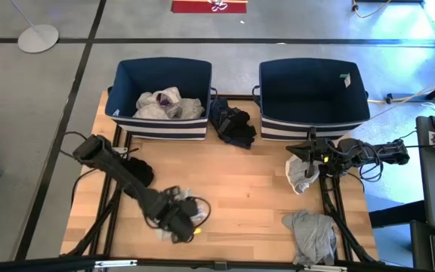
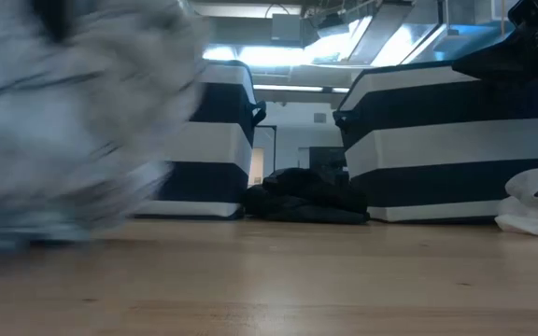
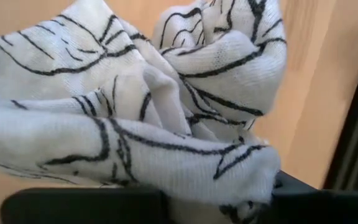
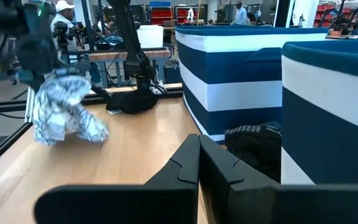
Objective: Sort clothes
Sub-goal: Put the white shirt into the left blue bin, then put the gray shorts into the left blue bin
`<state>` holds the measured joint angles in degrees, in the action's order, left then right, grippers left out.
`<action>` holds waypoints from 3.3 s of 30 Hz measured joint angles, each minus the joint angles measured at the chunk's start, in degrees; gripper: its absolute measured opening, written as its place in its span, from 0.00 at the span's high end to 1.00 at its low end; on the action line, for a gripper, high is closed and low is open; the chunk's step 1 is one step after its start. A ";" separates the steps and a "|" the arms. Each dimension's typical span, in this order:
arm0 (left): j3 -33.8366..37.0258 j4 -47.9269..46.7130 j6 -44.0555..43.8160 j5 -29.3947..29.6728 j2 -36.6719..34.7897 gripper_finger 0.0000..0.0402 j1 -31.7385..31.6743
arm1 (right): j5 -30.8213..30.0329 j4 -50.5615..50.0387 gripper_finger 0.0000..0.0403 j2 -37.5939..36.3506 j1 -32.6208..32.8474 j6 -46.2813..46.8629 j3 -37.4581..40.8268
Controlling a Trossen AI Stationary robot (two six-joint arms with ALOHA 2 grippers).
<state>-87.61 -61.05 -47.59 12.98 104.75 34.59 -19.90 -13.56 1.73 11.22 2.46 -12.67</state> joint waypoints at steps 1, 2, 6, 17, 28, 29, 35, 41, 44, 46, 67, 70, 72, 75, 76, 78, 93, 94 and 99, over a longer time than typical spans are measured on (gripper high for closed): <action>-0.96 -0.26 2.58 0.81 -0.54 0.81 -1.31 | 0.00 0.00 0.98 0.00 0.00 0.00 0.00; -1.82 -0.47 5.08 1.54 -1.34 0.81 -2.51 | 0.01 -0.02 0.98 0.01 0.00 0.00 0.00; -4.30 -0.40 15.30 4.86 -4.99 0.81 -7.12 | 0.02 -0.02 0.98 0.01 0.00 0.02 0.00; -5.10 1.71 35.13 13.66 -20.09 0.81 -19.50 | 0.02 0.15 0.98 -0.01 0.00 0.02 0.00; -5.12 11.93 53.41 17.38 -33.11 0.81 -31.16 | 0.02 0.21 0.98 0.00 0.00 0.04 0.00; -5.12 13.31 55.08 17.80 -34.09 0.81 -32.39 | 0.02 0.20 0.98 -0.01 0.00 0.12 0.00; -5.14 21.95 63.98 18.46 -38.86 0.81 -40.66 | 0.02 0.20 0.98 -0.01 0.00 0.35 0.00; -4.97 23.11 67.10 18.51 -40.64 0.81 -51.24 | -0.12 0.17 0.98 -0.01 0.00 0.37 0.00; -2.76 22.13 65.68 18.51 -40.65 0.81 -56.74 | -0.52 0.17 0.98 -0.01 0.00 0.31 0.00; -0.56 21.74 64.34 18.46 -40.54 0.81 -60.05 | -0.52 0.15 0.98 0.00 0.00 0.31 0.00; 18.83 20.03 53.96 11.47 -35.56 0.65 -74.55 | -0.65 0.04 0.98 -0.01 0.00 0.24 0.00; 18.83 20.11 53.09 11.45 -35.69 0.62 -74.51 | -0.65 0.04 0.98 -0.01 0.00 0.24 0.00; 18.81 20.08 52.61 11.45 -35.76 0.60 -74.51 | -0.64 0.07 0.98 -0.01 0.00 0.24 0.00; 18.35 19.79 52.46 11.47 -35.76 0.55 -74.51 | -0.66 0.07 0.98 -0.01 0.00 0.22 0.00; 18.06 19.64 52.27 11.43 -35.76 0.54 -74.51 | -0.66 0.09 0.98 -0.01 0.00 0.22 0.00; 17.32 19.12 51.15 10.83 -35.76 0.50 -74.51 | -0.66 0.09 0.98 -0.01 0.00 0.22 0.00; 12.17 22.39 54.00 -6.05 -37.25 0.40 -68.83 | -0.63 4.56 0.98 -0.01 0.00 0.81 0.00; 12.17 23.03 54.02 -6.22 -37.25 0.40 -67.85 | -0.63 4.98 0.98 -0.01 0.00 0.81 0.00; 12.17 24.16 55.02 -6.24 -37.25 0.40 -63.70 | -0.61 7.70 0.98 -0.01 0.00 0.66 0.00</action>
<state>-75.44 -36.90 7.43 6.73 67.51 -29.11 -20.51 -5.86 1.72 11.22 3.12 -12.67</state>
